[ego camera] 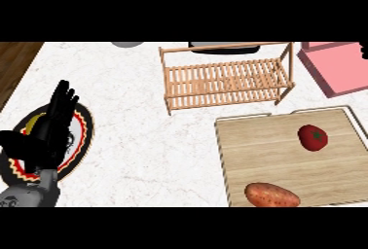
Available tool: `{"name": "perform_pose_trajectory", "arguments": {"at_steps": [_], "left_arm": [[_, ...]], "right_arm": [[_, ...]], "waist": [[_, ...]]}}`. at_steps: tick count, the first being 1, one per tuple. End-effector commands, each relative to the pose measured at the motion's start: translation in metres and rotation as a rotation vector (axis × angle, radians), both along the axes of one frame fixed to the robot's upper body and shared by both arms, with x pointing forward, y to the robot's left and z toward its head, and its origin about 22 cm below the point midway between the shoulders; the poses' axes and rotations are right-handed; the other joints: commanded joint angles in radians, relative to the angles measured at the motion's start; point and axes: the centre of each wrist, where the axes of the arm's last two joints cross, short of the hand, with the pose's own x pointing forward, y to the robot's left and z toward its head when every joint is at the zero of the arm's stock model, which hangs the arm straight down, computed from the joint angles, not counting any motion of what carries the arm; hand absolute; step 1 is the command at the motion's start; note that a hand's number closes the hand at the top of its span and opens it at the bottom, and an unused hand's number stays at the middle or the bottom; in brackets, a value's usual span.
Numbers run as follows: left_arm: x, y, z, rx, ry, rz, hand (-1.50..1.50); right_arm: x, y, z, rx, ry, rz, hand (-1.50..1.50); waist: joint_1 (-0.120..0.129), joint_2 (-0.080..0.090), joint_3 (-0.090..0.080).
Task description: Pick the tomato from the tray and place it in the tiered shelf
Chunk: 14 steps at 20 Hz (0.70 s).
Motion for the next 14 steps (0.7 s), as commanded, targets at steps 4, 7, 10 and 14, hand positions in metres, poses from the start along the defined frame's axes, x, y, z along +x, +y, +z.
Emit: {"name": "perform_pose_trajectory", "arguments": {"at_steps": [4,7,10,14], "left_arm": [[-0.009,-0.002,0.011,-0.013,-0.005,-0.004,0.0],[0.0,0.011,0.009,0.0,-0.001,0.019,0.0],[-0.014,-0.014,0.013,-0.017,0.007,-0.004,0.0],[-0.005,-0.001,0.019,0.006,-0.001,0.021,0.0]], "right_arm": [[-0.022,0.046,-0.006,-0.329,-0.147,0.075,-1.5],[-0.029,0.036,-0.043,-0.353,-0.144,0.068,-1.5],[-0.023,0.045,-0.047,-0.459,-0.194,0.036,-1.5],[-0.022,0.041,-0.069,-0.581,-0.277,0.0,-1.5]], "waist": [[-0.001,-0.001,-0.001],[-0.008,0.002,-0.002],[0.004,0.0,-0.003],[0.004,0.002,-0.003]]}}
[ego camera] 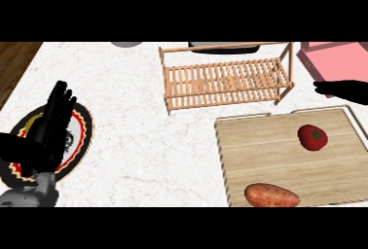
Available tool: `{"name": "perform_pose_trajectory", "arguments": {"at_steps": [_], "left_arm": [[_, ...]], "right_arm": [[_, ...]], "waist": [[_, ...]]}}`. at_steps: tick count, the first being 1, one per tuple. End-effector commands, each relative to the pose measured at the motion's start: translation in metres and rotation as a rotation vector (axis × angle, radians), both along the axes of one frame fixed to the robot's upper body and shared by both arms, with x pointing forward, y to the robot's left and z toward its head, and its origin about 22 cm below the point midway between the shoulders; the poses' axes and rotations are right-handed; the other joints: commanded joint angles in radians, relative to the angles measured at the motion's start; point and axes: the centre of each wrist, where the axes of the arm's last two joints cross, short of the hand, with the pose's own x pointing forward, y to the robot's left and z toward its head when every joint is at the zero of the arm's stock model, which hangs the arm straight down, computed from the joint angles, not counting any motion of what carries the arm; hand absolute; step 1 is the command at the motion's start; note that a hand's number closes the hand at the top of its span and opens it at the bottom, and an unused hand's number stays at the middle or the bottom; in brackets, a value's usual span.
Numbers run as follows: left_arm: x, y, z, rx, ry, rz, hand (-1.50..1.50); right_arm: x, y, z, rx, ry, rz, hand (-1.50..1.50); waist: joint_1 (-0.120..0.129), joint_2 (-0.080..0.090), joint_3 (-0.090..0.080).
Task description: Pick the tomato from the tray and place it in the tiered shelf
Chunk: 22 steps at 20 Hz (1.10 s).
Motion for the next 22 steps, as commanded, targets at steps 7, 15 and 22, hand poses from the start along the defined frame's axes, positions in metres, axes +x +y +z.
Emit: {"name": "perform_pose_trajectory", "arguments": {"at_steps": [7,15,22], "left_arm": [[0.004,0.01,-0.002,0.0,-0.009,-0.005,0.0],[0.012,0.002,-0.018,-0.01,-0.021,-0.007,0.0],[0.003,0.016,-0.003,-0.015,0.001,-0.006,0.0]], "right_arm": [[0.016,-0.004,-0.051,-0.168,-0.03,-0.03,-1.5],[0.018,-0.016,-0.076,-0.151,-0.029,0.002,-1.5],[0.024,-0.018,-0.124,-0.172,-0.017,-0.008,-1.5]], "waist": [[0.001,0.0,-0.002],[-0.008,-0.001,-0.002],[-0.004,-0.001,-0.002]]}}
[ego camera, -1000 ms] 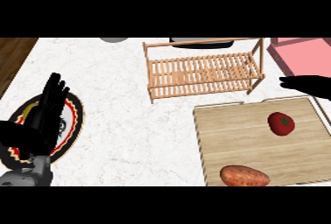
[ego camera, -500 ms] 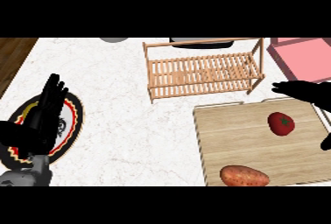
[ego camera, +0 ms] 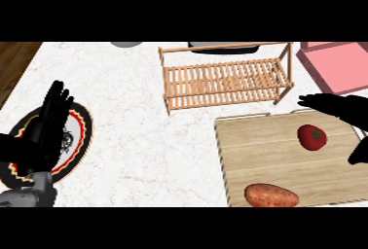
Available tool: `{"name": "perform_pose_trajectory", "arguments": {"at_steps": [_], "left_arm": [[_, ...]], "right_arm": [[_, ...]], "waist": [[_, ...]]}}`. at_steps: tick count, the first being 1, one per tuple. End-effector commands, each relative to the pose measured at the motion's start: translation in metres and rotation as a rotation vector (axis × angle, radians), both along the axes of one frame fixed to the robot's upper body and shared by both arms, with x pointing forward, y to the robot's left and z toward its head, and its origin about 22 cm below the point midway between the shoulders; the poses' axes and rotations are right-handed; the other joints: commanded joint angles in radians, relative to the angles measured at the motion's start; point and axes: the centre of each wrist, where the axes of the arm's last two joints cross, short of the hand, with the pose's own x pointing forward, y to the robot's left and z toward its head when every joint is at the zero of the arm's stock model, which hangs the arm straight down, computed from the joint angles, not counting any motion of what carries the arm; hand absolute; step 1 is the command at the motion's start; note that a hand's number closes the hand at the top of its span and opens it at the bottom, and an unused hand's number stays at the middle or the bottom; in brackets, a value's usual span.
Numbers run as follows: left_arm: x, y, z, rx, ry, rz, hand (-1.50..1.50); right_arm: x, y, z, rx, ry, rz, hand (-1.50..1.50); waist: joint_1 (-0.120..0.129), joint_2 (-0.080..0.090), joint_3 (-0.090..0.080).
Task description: Pick the tomato from the tray and place it in the tiered shelf
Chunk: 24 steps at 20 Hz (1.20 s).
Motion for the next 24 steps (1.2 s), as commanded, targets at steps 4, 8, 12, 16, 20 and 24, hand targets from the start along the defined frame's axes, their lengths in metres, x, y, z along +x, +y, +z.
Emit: {"name": "perform_pose_trajectory", "arguments": {"at_steps": [4,8,12,16,20,24], "left_arm": [[0.01,-0.015,-0.001,0.017,0.006,-0.014,0.0],[0.008,-0.008,0.004,0.006,-0.005,0.016,0.0],[0.01,-0.008,-0.013,0.004,-0.009,0.012,0.0],[-0.002,0.0,0.002,-0.007,0.007,-0.003,0.0],[0.002,-0.008,0.013,-0.003,0.008,-0.002,0.0],[-0.005,-0.011,0.0,-0.004,0.011,0.006,0.0]], "right_arm": [[0.01,-0.014,-0.025,0.058,0.013,0.006,-1.5],[0.016,0.005,-0.034,0.059,0.015,0.034,-1.5],[0.007,0.01,-0.06,0.057,0.015,0.033,-1.5],[0.004,0.015,-0.06,0.057,0.043,0.021,-1.5],[0.012,-0.005,-0.07,-0.016,0.095,0.036,1.5],[0.005,0.03,-0.092,-0.018,-0.007,0.122,1.5]], "waist": [[0.0,0.002,0.0],[0.0,0.0,0.0],[-0.003,0.0,0.0],[-0.003,-0.001,0.0],[0.005,0.001,0.001],[0.001,0.0,0.0]]}}
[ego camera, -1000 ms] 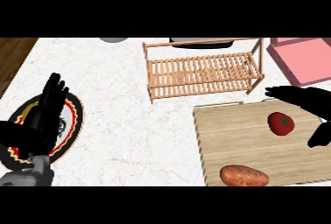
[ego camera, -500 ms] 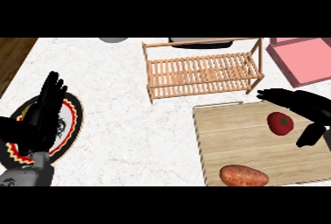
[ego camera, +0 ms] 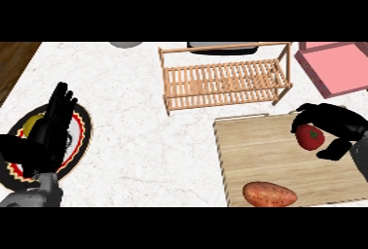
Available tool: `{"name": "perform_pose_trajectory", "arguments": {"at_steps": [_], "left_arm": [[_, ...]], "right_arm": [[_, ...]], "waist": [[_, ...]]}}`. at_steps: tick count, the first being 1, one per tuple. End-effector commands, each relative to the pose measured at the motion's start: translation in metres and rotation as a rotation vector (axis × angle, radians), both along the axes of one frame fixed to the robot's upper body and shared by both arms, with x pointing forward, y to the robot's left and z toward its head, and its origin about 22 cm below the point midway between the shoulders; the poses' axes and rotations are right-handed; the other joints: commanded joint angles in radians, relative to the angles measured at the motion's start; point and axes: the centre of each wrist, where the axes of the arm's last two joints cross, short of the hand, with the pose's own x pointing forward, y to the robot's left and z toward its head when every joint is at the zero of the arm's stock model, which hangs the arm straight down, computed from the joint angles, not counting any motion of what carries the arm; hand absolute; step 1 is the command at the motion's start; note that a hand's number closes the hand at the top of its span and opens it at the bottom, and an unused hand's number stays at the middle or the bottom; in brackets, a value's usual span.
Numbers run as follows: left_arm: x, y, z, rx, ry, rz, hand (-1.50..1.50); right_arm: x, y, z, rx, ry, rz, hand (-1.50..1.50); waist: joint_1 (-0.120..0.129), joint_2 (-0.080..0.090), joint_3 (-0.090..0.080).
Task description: Pick the tomato from the tray and place it in the tiered shelf
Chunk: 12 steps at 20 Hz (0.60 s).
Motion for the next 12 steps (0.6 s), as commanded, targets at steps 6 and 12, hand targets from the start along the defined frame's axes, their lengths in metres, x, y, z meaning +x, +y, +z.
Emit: {"name": "perform_pose_trajectory", "arguments": {"at_steps": [6,12], "left_arm": [[-0.001,-0.003,0.001,0.002,0.0,0.021,0.0],[-0.007,0.009,-0.006,0.011,0.033,0.031,0.0]], "right_arm": [[-0.012,0.072,-0.029,0.013,-0.098,-0.11,1.5],[-0.028,0.158,-0.063,-0.021,-0.041,-0.387,1.5]], "waist": [[-0.026,-0.005,0.007],[-0.05,-0.019,0.003]]}}
